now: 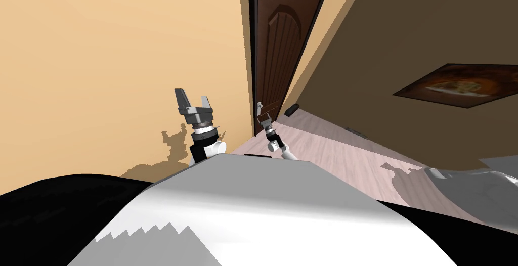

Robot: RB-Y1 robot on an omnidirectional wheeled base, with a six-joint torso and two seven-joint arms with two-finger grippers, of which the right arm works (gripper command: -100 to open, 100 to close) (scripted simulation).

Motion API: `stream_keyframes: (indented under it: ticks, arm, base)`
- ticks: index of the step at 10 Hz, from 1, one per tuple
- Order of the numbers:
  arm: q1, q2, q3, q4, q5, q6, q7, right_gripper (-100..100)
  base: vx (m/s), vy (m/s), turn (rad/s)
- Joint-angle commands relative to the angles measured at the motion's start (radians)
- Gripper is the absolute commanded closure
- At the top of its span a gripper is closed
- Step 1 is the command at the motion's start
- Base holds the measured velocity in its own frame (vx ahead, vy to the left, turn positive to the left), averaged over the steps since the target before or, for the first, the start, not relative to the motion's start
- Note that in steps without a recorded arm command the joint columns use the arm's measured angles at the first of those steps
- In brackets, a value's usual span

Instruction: Pull the door open

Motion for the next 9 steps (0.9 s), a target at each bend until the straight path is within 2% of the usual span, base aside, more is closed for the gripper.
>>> stream_keyframes:
  ticks: [1, 9]
  arm:
    - [-0.022, -0.015, 0.030, 0.027, -0.022, -0.001, -0.040, -100]
    - [-0.145, -0.065, 0.167, 0.170, -0.122, 0.000, -0.205, -100]
  base:
    - [0.086, -0.066, 0.043]
    - [0.090, -0.049, 0.040]
